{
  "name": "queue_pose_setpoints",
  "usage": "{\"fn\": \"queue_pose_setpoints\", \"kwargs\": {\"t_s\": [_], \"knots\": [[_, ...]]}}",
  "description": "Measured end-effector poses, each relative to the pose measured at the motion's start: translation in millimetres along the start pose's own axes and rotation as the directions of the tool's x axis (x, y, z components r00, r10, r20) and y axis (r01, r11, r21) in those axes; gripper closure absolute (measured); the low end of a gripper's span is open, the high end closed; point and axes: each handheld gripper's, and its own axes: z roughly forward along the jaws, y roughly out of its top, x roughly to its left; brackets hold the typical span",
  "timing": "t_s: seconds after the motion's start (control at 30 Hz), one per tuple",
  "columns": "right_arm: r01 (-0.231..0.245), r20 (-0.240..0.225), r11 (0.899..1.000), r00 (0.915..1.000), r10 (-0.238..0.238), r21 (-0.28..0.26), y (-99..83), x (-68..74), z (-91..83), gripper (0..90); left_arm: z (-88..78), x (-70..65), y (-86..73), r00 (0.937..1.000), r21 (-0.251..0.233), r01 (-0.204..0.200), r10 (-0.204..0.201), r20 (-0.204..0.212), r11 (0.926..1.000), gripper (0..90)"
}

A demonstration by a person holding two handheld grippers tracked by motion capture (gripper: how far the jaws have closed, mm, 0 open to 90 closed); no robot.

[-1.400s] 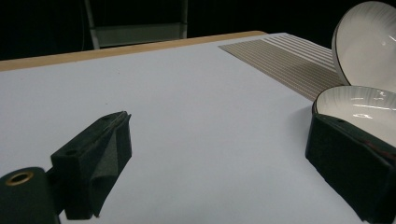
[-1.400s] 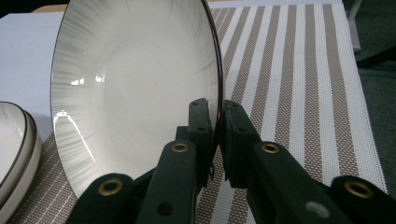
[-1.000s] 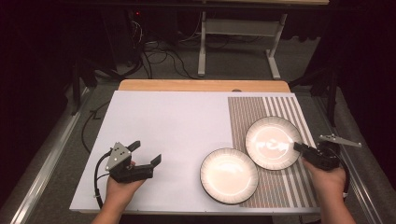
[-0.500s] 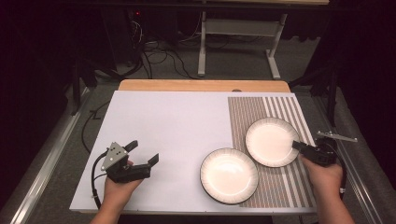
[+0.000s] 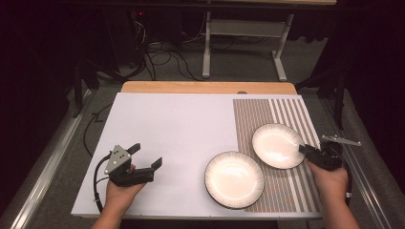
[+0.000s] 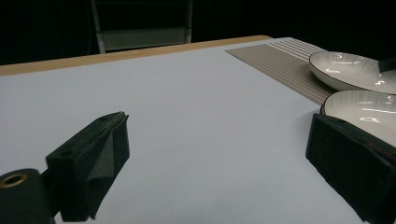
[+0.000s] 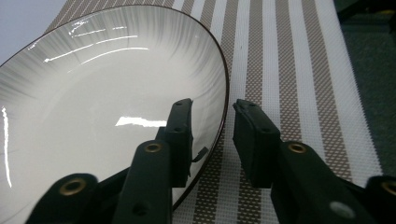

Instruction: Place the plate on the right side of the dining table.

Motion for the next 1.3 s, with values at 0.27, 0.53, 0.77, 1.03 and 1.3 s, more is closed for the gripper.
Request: {"fn": "queue_pose_setpoints", "kwargs": {"t_s": [0.27, 0.53, 0.77, 1.03, 1.3], "knots": [[0.119, -0.008, 0.985, 0.9926, -0.121, -0.122, 1.8, 10.2, -18.3, 42.0, -1.3, -1.4, 0.7, 0.9999, 0.004, -0.009, 0.009, -0.011, 1.0, 6.2], [0.198, -0.05, 0.952, 0.9754, -0.215, -0.233, 2.8, 37.2, -37.8, 21.9, -4.3, -5.1, 3.5, 0.9991, 0.006, -0.036, 0.036, -0.024, 0.9993, 3.1], [0.267, -0.129, 0.917, 0.94, -0.316, -0.295, 0.1, 70.9, -52.3, 13.4, -5.1, -8.5, 5.2, 0.9993, 0.002, -0.036, 0.036, -0.013, 0.9993, 1.2], [0.314, -0.192, 0.896, 0.9034, -0.383, -0.313, -10.2, 112.7, -58.3, 0.3, -9.2, -13.2, 8.4, 0.9985, -0.015, -0.054, 0.054, 0.0, 0.9984, 0.9], [0.331, -0.229, 0.875, 0.8762, -0.424, -0.353, -20.2, 135.1, -67.5, 0.3, -15.7, -19.7, 8.9, 0.9979, -0.035, -0.064, 0.064, 0.007, 0.9973, 0.1]]}}
